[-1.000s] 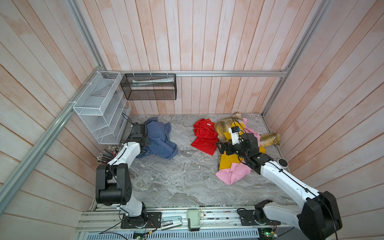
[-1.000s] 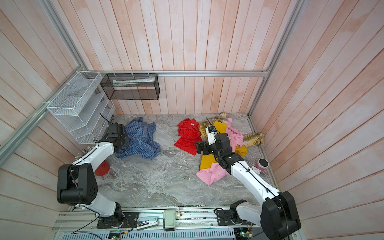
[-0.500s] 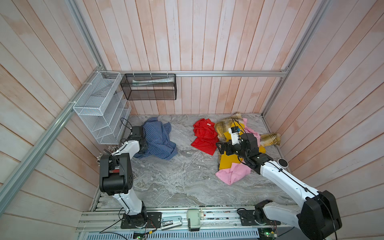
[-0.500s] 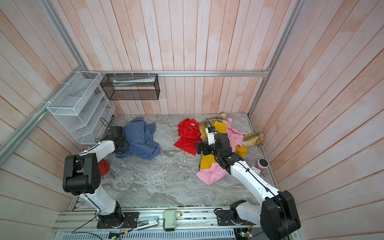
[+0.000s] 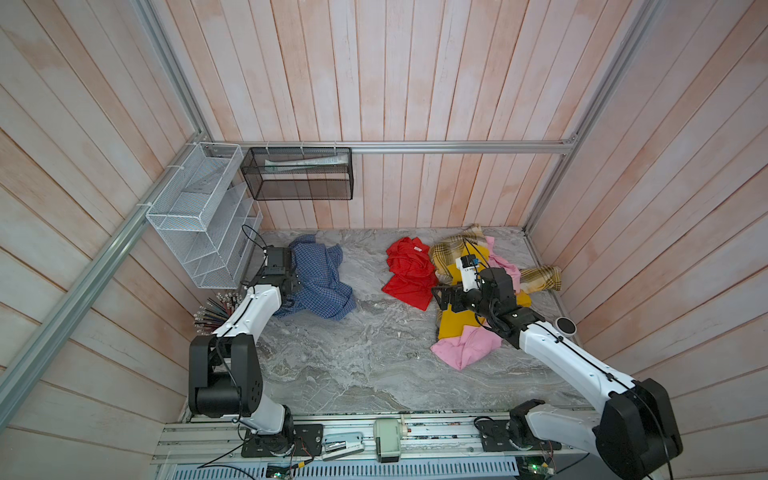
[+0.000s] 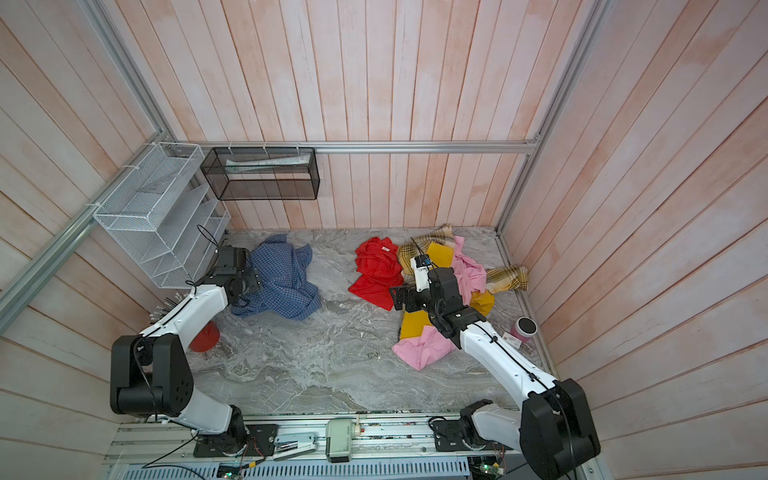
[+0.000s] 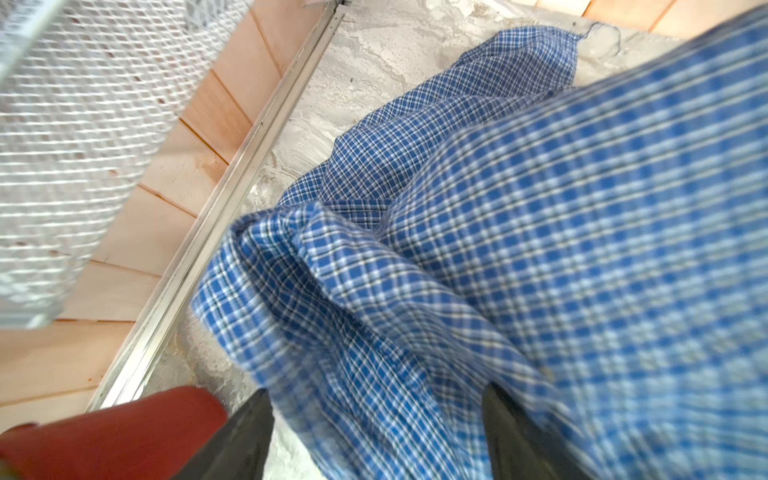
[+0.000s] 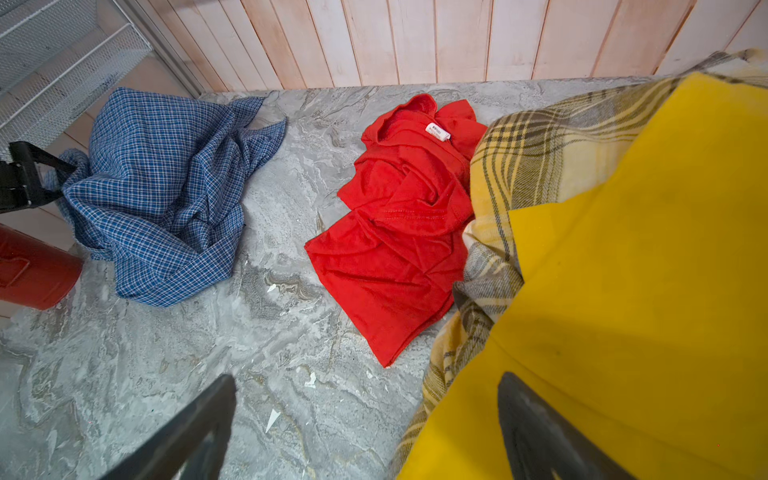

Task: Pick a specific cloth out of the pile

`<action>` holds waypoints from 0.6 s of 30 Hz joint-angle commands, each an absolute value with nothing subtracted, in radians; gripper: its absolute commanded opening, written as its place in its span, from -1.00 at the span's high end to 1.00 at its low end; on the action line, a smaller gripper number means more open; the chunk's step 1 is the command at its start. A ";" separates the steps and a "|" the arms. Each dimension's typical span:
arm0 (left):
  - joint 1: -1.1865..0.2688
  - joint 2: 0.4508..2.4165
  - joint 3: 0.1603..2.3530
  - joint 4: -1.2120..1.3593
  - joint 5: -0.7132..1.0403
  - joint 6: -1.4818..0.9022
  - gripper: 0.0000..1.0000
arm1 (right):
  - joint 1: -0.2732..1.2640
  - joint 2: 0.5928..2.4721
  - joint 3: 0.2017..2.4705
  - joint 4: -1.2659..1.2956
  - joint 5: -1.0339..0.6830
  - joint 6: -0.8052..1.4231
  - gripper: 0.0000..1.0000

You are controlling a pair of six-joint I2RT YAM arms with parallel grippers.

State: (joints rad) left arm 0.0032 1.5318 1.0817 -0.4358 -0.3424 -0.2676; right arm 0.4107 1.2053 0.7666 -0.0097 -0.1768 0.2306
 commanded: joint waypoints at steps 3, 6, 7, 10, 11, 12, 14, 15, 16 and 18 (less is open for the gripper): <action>-0.021 1.437 1.041 -0.499 -0.398 -0.322 -0.90 | 0.401 1.188 0.764 -0.046 -0.148 0.199 -0.96; -0.052 1.394 1.026 -0.503 -0.424 -0.319 -0.92 | 0.390 1.181 0.768 -0.054 -0.141 0.189 -0.96; -0.081 1.382 1.019 -0.483 -0.428 -0.283 -0.93 | 0.386 1.179 0.768 -0.057 -0.141 0.186 -0.96; -0.146 1.396 1.019 -0.409 -0.405 -0.188 -1.00 | 0.375 1.174 0.772 -0.063 -0.141 0.175 -0.96; -0.150 1.412 1.027 -0.389 -0.371 -0.167 -1.00 | 0.370 1.175 0.774 -0.068 -0.140 0.173 -0.96; -0.150 1.427 1.038 -0.373 -0.343 -0.149 -1.00 | 0.367 1.172 0.776 -0.071 -0.139 0.172 -0.96; -0.151 1.471 1.072 -0.338 -0.317 -0.126 -1.00 | 0.361 1.168 0.774 -0.077 -0.140 0.169 -0.96; -0.150 1.492 1.090 -0.319 -0.326 -0.116 -1.00 | 0.357 1.166 0.772 -0.078 -0.140 0.168 -0.96; -0.150 1.529 1.118 -0.308 -0.348 -0.104 -1.00 | 0.354 1.165 0.770 -0.079 -0.140 0.167 -0.96; -0.147 1.615 1.198 -0.318 -0.366 -0.084 -1.00 | 0.347 1.168 0.770 -0.079 -0.140 0.166 -0.96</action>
State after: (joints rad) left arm -0.1524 1.5372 1.1118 -0.3752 -0.3561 -0.1471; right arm 0.3576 1.1851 0.7666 -0.0574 -0.1543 0.1810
